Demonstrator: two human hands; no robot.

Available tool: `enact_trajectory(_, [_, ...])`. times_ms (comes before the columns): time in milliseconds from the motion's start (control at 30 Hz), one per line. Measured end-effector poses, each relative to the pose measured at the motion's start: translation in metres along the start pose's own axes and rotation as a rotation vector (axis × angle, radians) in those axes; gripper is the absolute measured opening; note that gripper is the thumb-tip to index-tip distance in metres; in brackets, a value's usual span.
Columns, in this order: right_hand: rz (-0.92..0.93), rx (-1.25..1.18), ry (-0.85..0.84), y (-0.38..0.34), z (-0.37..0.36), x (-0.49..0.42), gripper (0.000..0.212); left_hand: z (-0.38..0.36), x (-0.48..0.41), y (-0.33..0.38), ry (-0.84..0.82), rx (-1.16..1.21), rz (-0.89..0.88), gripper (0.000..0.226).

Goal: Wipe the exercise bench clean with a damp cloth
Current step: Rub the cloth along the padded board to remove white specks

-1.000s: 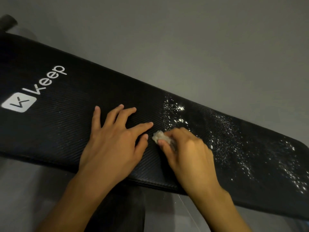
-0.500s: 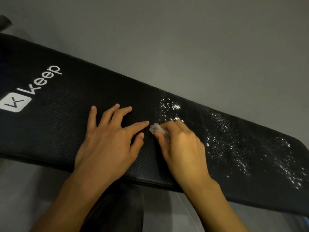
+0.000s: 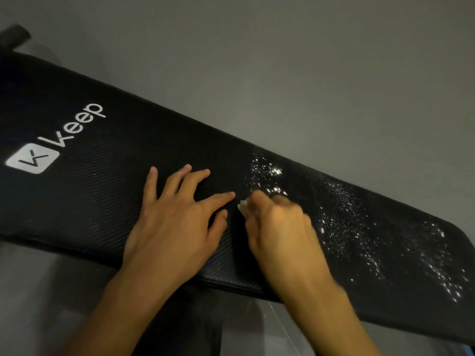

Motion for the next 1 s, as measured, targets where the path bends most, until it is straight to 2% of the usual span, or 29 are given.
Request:
enact_trajectory(100, [-0.012,0.034,-0.118,-0.012,-0.009,0.022,0.009,0.000,0.000,0.000,0.009,0.011,-0.002,0.048])
enact_trajectory(200, [-0.063,0.021,-0.016,-0.006,-0.005,0.005,0.018,-0.001,-0.001,-0.001,0.007,-0.004,-0.001,0.048])
enact_trajectory(300, [-0.092,0.066,0.064,0.002,-0.004,-0.028,0.013,-0.001,-0.001,0.000,-0.003,-0.006,-0.009,0.047])
enact_trajectory(500, [0.035,-0.086,0.048,-0.007,-0.010,0.001,0.013,-0.001,-0.001,-0.002,-0.006,-0.006,-0.008,0.048])
enact_trajectory(700, [-0.113,-0.057,0.122,0.013,-0.001,-0.053,0.017,0.000,-0.001,-0.001,-0.017,-0.009,-0.006,0.048])
enact_trajectory(900, [-0.055,-0.183,0.107,0.003,-0.009,-0.007,0.012,0.000,-0.001,-0.001,-0.005,0.008,0.006,0.049])
enact_trajectory(1000, [-0.074,-0.143,0.140,0.015,-0.008,-0.034,0.011,0.000,-0.001,-0.001,-0.014,0.001,0.005,0.048])
Point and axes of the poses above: each hand's wrist, its own x-axis away from the middle knuckle, its own z-axis out of the back of the hand, y = z × x, the point moved 6 cm from there along -x, towards the middle knuckle, and after that the axes turned 1 degree about y, right-handed, at the moved point
